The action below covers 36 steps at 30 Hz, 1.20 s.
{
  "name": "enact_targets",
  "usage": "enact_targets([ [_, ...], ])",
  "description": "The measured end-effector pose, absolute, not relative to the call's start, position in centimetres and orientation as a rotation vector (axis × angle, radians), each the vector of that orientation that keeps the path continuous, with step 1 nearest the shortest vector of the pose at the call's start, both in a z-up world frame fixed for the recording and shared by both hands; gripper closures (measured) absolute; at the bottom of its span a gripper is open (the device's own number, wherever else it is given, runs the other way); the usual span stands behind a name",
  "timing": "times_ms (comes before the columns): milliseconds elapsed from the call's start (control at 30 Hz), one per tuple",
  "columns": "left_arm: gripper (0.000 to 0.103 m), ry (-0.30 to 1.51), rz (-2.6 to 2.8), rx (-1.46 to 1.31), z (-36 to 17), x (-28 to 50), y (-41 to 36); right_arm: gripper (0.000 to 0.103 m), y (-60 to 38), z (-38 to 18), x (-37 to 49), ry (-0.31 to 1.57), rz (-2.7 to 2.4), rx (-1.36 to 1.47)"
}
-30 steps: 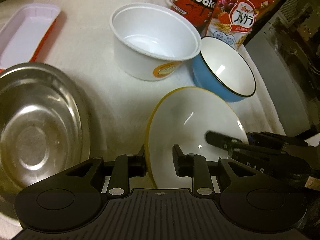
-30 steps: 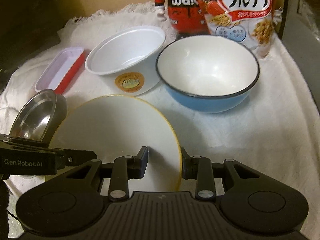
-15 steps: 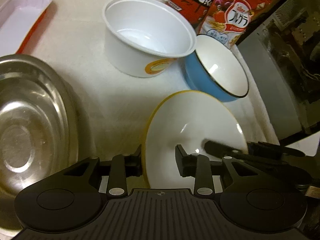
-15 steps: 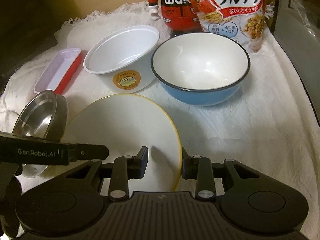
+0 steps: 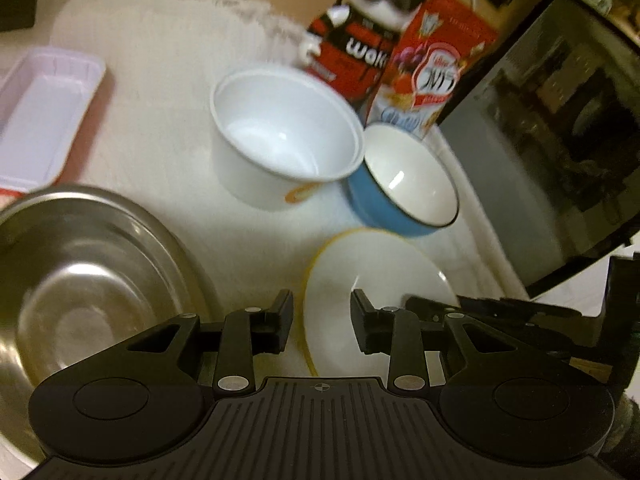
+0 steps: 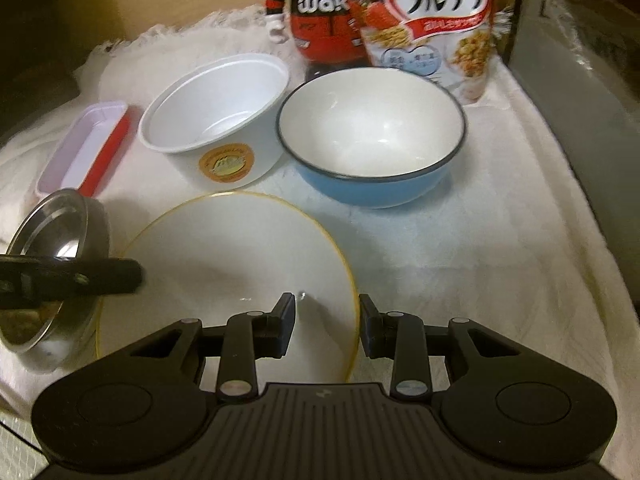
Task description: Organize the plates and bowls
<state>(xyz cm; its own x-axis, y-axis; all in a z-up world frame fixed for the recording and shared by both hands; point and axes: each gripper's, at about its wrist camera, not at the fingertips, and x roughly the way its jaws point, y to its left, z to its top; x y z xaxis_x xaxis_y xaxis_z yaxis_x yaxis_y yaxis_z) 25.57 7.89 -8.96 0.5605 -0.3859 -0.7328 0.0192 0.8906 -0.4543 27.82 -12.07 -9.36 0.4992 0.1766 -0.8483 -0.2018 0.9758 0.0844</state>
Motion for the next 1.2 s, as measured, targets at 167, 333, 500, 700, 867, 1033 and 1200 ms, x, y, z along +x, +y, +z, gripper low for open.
enact_targets([
  [167, 0.069, 0.915, -0.294, -0.441, -7.8, 25.5, 10.2, 0.062, -12.4, -7.2, 26.7, 0.954, 0.121, 0.011],
  [333, 0.069, 0.916, -0.373, -0.473, -6.6, 27.3, 10.8, 0.054, -12.9, -4.8, 25.1, 0.879, 0.014, 0.058],
  [500, 0.069, 0.932, -0.415, -0.483, -6.1, 29.6, 8.6, 0.042, -14.2, -3.6, 23.7, 0.823, -0.091, 0.006],
  [700, 0.069, 0.94, -0.401, -0.477, -5.9, 32.7, 5.6, 0.039, -16.9, -1.9, 25.5, 0.795, -0.062, -0.026],
  [867, 0.069, 0.989, -0.349, -0.43, -6.8, 35.9, 3.3, 0.039, -18.3, -1.7, 27.8, 0.805, 0.019, 0.013],
  [1033, 0.069, 1.082, -0.257, -0.437, -8.9, 38.9, 2.0, 0.039, -19.6, -3.7, 30.9, 0.858, 0.079, 0.106],
  [1200, 0.079, 1.084, -0.164, -0.456, -9.9, 40.7, 1.8, 0.039, -20.0, -5.5, 33.6, 0.898, 0.16, 0.133],
])
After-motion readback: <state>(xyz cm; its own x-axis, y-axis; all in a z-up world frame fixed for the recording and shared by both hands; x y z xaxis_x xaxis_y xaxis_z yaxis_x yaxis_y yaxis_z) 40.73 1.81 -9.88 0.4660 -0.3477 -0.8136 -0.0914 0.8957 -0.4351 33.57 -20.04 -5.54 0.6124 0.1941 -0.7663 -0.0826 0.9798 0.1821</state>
